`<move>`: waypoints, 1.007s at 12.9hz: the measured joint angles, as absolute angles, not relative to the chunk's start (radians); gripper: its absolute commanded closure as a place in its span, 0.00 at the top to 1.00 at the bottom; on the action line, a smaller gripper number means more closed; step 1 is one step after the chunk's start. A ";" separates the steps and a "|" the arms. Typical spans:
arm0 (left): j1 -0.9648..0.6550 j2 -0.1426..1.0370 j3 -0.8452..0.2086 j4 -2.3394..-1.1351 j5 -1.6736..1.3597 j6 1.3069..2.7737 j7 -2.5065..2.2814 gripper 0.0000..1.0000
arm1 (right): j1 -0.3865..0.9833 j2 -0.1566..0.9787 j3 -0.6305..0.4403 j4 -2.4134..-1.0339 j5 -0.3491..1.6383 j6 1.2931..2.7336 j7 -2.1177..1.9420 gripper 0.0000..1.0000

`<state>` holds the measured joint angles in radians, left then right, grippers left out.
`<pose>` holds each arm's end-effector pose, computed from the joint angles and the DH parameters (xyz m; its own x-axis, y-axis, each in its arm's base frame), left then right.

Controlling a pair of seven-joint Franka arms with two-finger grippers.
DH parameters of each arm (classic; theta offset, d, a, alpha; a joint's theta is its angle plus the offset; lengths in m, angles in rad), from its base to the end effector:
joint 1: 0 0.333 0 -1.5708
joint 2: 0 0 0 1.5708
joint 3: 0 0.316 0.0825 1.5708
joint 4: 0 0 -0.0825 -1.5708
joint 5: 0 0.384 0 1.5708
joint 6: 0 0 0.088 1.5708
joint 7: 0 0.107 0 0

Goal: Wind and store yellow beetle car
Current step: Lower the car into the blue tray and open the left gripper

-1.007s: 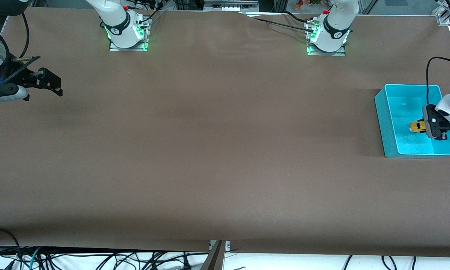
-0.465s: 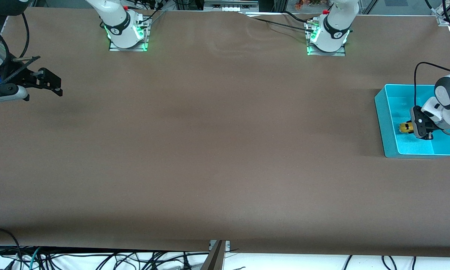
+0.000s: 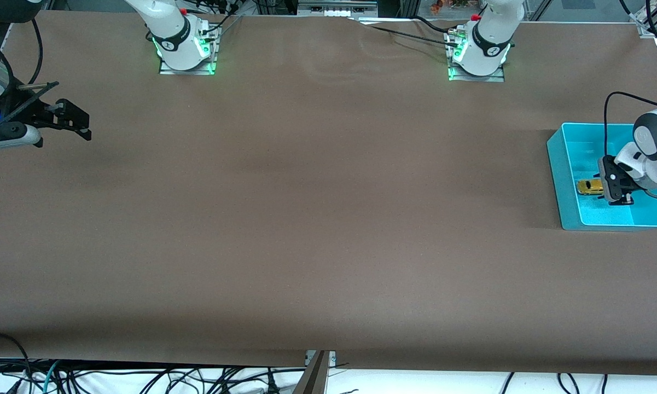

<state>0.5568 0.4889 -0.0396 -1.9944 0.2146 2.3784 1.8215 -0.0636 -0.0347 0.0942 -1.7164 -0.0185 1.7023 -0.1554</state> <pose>0.5185 0.2979 0.2046 0.1011 -0.9916 -0.0809 -0.9844 -0.1115 0.1360 0.5523 0.0160 0.5859 0.9822 0.1873 0.0168 0.1868 -0.9821 0.0245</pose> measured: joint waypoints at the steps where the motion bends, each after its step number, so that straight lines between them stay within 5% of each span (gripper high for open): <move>1: 0.557 0.486 -0.041 -1.993 0.215 2.378 1.822 1.00 | -0.064 -0.035 0.094 -1.716 -0.018 1.702 -0.155 0.99; 6: 0.557 0.397 -0.055 -1.967 0.215 2.274 1.822 1.00 | -0.064 -0.035 0.094 -1.716 -0.018 1.702 -0.155 0.99; 13: 0.534 0.282 -0.229 -1.732 0.263 1.778 1.611 1.00 | -0.064 -0.035 0.094 -1.716 -0.018 1.702 -0.155 0.99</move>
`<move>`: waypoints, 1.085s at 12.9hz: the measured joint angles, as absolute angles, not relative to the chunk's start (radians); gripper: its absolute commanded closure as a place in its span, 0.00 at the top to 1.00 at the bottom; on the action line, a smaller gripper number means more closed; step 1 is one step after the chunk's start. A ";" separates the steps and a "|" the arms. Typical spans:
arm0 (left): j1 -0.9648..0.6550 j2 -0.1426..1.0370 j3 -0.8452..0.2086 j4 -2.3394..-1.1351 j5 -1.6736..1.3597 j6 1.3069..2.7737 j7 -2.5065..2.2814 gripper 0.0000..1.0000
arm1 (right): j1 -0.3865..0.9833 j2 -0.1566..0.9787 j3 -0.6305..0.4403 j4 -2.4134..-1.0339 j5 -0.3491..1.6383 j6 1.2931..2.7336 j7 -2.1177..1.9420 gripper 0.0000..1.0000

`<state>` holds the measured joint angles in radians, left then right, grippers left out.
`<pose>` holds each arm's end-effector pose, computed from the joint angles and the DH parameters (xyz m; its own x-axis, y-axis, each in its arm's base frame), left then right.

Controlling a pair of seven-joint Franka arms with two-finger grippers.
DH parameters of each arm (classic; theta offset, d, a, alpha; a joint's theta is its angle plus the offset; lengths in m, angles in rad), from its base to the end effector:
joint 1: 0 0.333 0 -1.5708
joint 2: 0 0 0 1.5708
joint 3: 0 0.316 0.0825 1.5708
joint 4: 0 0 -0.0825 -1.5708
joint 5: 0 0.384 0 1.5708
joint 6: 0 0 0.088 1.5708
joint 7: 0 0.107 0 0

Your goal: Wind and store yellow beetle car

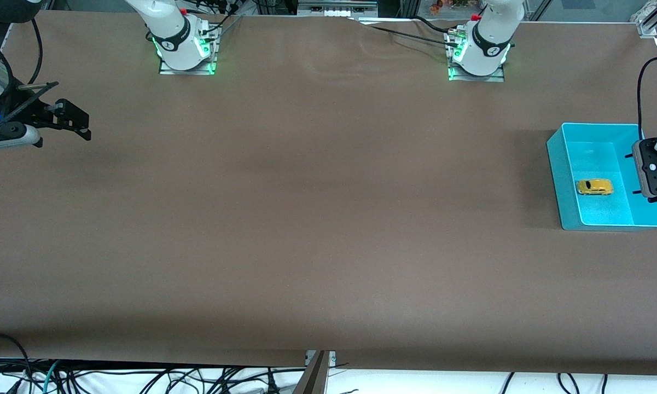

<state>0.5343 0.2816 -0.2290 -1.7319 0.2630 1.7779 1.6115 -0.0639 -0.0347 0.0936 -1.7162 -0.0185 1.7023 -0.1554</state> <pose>0.5725 0.2144 0.4045 0.1593 -0.9734 -0.1648 -0.9518 -0.1958 0.2361 0.5523 0.0155 0.5860 0.9823 0.1864 0.0170 0.1860 -0.9823 0.0246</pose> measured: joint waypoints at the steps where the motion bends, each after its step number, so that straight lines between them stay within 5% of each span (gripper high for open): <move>1: 0.522 0.281 -0.260 -1.684 0.274 1.709 1.559 1.00 | -0.064 -0.035 0.093 -1.716 -0.018 1.702 -0.155 0.99; 8: 0.456 0.281 -0.474 -1.532 0.276 1.444 1.055 1.00 | -0.064 -0.035 0.093 -1.716 -0.018 1.702 -0.155 0.99; 14: 0.452 0.263 -0.593 -1.450 0.276 1.394 0.648 1.00 | -0.064 -0.035 0.093 -1.716 -0.018 1.702 -0.155 0.99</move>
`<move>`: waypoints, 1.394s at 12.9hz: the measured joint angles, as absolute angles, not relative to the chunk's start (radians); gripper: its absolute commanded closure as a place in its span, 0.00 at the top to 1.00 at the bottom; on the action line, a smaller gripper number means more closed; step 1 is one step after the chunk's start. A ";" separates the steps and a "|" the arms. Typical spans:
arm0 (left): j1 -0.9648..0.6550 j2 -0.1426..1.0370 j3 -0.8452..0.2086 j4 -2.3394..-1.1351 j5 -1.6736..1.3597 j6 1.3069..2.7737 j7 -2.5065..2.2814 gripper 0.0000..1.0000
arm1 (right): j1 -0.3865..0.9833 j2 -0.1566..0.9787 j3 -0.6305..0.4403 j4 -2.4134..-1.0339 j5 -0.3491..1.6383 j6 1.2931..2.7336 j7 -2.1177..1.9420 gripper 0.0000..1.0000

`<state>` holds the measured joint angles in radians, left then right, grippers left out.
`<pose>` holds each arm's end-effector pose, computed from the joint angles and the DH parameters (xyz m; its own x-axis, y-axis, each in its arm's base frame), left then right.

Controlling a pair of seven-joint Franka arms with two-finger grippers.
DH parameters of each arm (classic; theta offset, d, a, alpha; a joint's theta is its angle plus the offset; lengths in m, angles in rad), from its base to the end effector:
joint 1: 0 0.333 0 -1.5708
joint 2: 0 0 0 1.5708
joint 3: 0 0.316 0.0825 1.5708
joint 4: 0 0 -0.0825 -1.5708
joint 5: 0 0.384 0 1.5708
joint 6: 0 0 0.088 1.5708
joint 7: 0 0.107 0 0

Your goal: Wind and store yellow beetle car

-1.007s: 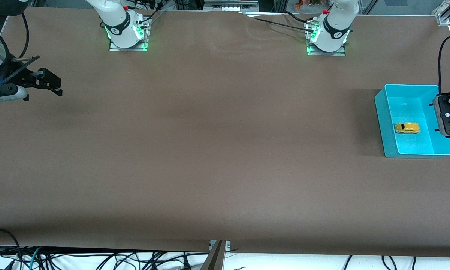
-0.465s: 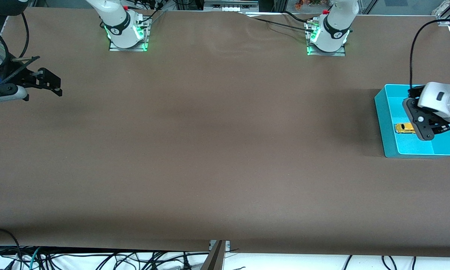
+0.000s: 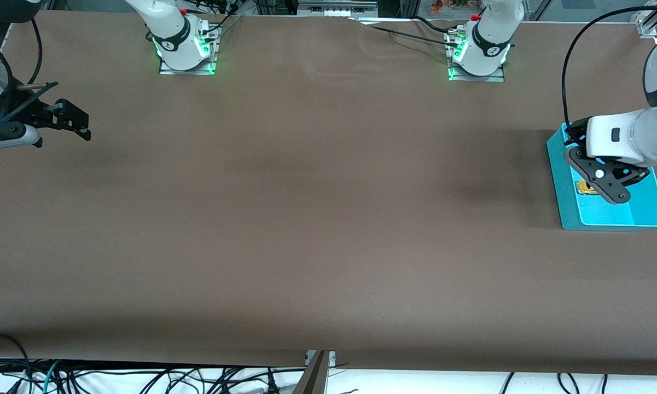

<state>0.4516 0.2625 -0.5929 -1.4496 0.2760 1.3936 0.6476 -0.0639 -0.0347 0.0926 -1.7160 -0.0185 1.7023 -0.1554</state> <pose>0.5988 -0.0115 0.5386 0.6722 -0.6801 -0.2925 -0.6970 -0.7146 0.0597 0.5523 0.0149 0.5861 0.9825 0.1854 0.0172 0.1850 -0.9824 0.0245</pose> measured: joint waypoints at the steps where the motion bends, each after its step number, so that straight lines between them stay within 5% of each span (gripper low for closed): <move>1: 0.429 0.250 -0.579 -1.445 0.275 1.394 0.603 1.00 | -0.064 -0.035 0.093 -1.716 -0.018 1.702 -0.155 0.99; 7: 0.123 0.156 -0.189 -1.496 0.110 1.586 0.387 1.00 | -0.064 -0.035 0.092 -1.716 -0.018 1.702 -0.155 0.99; 18: 0.000 -0.021 -0.092 -1.760 0.035 1.738 -0.007 1.00 | -0.064 -0.035 0.092 -1.716 -0.018 1.702 -0.155 0.99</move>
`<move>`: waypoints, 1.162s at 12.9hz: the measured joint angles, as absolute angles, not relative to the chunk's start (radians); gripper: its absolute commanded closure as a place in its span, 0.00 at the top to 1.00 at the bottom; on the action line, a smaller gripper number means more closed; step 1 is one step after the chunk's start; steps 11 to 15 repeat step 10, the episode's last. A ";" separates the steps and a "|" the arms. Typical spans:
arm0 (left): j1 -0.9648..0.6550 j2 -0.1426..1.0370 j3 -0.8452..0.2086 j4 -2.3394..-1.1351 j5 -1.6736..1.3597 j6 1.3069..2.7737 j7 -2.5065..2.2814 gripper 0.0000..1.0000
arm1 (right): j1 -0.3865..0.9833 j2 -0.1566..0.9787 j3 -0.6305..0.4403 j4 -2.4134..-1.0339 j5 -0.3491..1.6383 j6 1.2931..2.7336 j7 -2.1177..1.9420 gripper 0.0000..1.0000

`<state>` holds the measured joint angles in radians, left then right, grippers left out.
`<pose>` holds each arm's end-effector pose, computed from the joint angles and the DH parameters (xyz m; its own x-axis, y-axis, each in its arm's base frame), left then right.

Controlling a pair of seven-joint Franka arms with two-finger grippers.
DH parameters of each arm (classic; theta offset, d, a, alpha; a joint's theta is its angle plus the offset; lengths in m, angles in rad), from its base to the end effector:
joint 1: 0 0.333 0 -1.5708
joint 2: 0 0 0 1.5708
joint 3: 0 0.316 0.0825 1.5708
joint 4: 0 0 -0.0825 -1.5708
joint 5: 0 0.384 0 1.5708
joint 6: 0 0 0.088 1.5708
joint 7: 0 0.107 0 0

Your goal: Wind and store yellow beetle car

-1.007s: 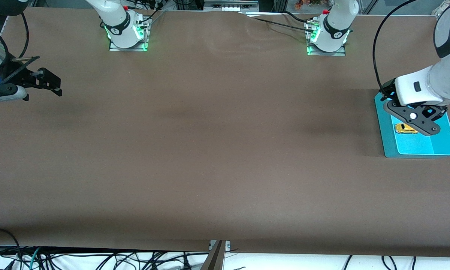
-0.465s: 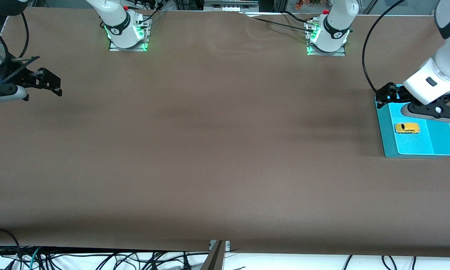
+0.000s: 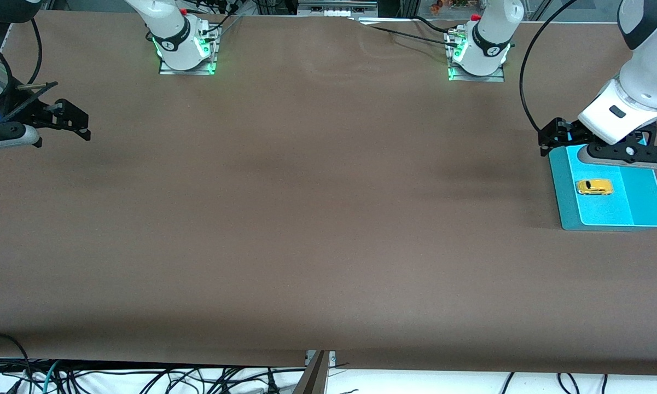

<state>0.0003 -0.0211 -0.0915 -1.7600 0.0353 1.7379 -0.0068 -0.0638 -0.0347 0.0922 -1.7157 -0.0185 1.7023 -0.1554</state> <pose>0.5541 -0.0479 0.5607 0.9959 -0.0901 -0.0010 -0.0901 -0.9953 -0.0367 0.5523 0.0147 0.5863 0.9826 0.1851 0.0175 0.1847 -0.9825 0.0246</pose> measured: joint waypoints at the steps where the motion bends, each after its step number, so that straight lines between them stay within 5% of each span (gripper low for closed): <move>1: 0.005 -0.031 -0.088 -1.776 0.020 1.742 -0.007 1.00 | -0.064 -0.035 0.092 -1.716 -0.018 1.702 -0.155 0.99; 15: 0.008 -0.043 -0.085 -1.791 0.017 1.746 -0.007 1.00 | -0.064 -0.035 0.092 -1.716 -0.018 1.702 -0.155 0.99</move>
